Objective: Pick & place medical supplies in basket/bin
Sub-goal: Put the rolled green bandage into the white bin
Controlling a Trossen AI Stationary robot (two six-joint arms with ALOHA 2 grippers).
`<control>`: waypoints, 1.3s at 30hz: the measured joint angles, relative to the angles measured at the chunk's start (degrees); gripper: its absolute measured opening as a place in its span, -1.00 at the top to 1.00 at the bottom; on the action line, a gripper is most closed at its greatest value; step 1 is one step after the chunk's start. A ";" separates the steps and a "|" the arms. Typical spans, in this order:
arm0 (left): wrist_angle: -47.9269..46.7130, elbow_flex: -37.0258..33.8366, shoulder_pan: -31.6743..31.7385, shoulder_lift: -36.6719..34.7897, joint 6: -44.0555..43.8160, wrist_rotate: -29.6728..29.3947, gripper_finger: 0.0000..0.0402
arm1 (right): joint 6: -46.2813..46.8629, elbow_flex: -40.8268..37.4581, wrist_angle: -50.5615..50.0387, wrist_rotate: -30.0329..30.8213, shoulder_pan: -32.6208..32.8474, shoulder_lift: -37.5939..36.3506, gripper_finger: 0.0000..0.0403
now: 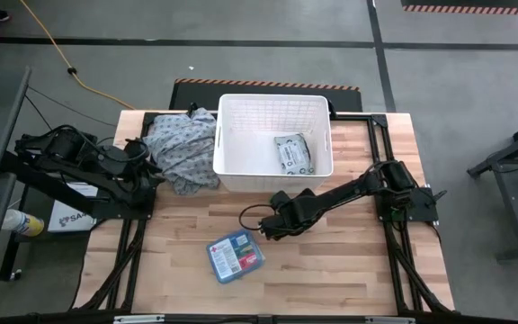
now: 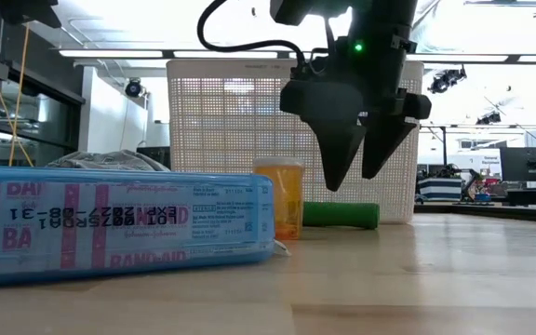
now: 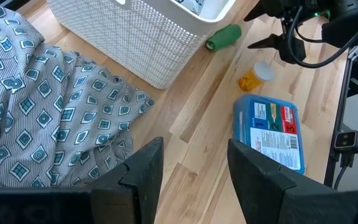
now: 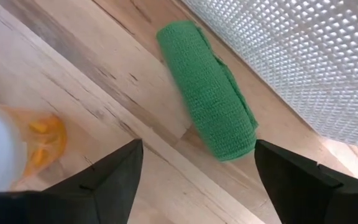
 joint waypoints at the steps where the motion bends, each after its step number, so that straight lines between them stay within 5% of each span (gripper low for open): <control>1: 0.00 0.00 -0.02 0.00 0.00 0.02 -0.05 | 0.00 0.01 0.02 -0.10 0.00 0.00 -0.49; 39: -0.07 0.00 0.00 0.00 0.26 -0.94 -0.05 | -4.79 -0.08 -0.15 -0.61 -0.04 0.36 -0.47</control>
